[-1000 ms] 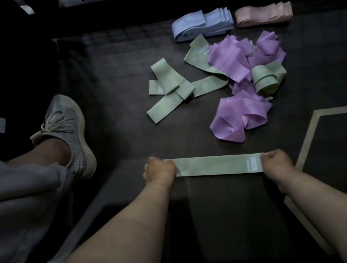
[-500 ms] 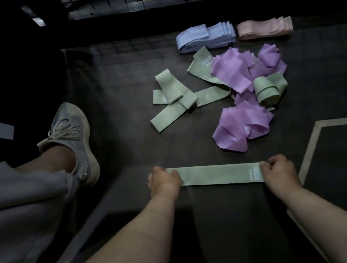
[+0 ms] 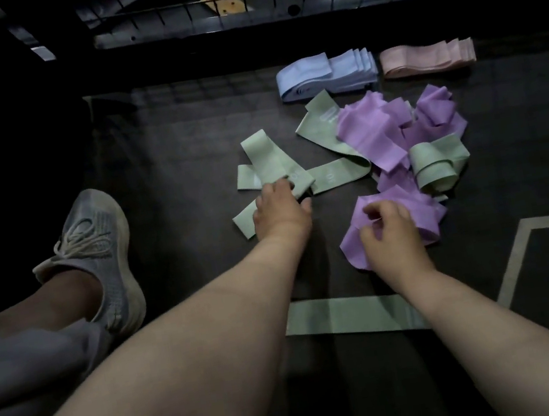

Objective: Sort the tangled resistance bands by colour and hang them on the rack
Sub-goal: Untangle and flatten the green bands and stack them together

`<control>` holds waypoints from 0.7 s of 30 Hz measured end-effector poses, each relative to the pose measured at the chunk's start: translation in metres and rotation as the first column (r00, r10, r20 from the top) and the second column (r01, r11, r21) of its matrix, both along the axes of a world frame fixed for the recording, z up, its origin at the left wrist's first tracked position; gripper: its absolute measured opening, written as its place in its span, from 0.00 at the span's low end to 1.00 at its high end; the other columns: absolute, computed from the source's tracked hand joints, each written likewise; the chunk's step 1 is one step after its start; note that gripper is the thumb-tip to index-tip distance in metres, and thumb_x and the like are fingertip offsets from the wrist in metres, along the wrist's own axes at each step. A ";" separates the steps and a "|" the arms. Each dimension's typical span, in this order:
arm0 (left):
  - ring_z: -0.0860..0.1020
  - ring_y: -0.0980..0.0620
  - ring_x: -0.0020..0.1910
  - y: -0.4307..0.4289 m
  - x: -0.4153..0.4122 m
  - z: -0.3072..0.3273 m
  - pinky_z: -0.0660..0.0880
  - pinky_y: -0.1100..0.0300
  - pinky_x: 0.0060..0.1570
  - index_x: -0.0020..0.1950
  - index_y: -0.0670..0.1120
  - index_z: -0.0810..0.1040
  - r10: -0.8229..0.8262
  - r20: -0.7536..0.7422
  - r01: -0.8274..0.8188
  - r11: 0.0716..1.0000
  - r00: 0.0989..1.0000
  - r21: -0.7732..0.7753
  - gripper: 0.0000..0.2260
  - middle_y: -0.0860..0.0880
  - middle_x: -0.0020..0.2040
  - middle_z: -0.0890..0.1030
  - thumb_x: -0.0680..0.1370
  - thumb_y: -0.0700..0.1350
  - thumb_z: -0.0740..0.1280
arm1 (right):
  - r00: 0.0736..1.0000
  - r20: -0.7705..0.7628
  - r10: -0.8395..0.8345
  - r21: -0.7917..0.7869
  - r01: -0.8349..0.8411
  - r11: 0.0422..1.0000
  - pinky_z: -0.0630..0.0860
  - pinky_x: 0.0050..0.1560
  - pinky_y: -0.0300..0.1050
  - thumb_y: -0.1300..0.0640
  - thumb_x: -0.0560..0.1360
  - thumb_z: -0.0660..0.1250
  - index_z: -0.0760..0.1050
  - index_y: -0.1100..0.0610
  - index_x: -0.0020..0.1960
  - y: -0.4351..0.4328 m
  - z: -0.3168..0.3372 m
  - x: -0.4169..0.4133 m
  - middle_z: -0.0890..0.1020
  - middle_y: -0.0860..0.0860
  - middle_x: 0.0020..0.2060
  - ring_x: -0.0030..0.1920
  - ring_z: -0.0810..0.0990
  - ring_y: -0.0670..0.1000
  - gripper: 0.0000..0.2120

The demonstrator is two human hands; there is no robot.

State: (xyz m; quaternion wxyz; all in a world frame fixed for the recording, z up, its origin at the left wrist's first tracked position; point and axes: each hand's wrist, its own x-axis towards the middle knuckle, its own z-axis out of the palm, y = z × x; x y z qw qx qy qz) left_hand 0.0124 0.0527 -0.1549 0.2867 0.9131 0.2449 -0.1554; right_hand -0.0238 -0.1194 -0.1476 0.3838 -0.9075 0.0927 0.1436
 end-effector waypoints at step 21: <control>0.77 0.46 0.44 0.049 0.029 0.098 0.66 0.59 0.42 0.58 0.48 0.73 0.319 0.545 -0.226 0.946 0.776 -0.232 0.09 0.49 0.47 0.78 0.85 0.49 0.55 | 0.987 -0.160 0.025 0.054 -0.017 0.998 0.74 0.65 0.51 0.59 0.77 0.65 0.79 0.55 0.60 0.025 0.033 0.015 0.81 0.55 0.58 0.61 0.78 0.56 0.13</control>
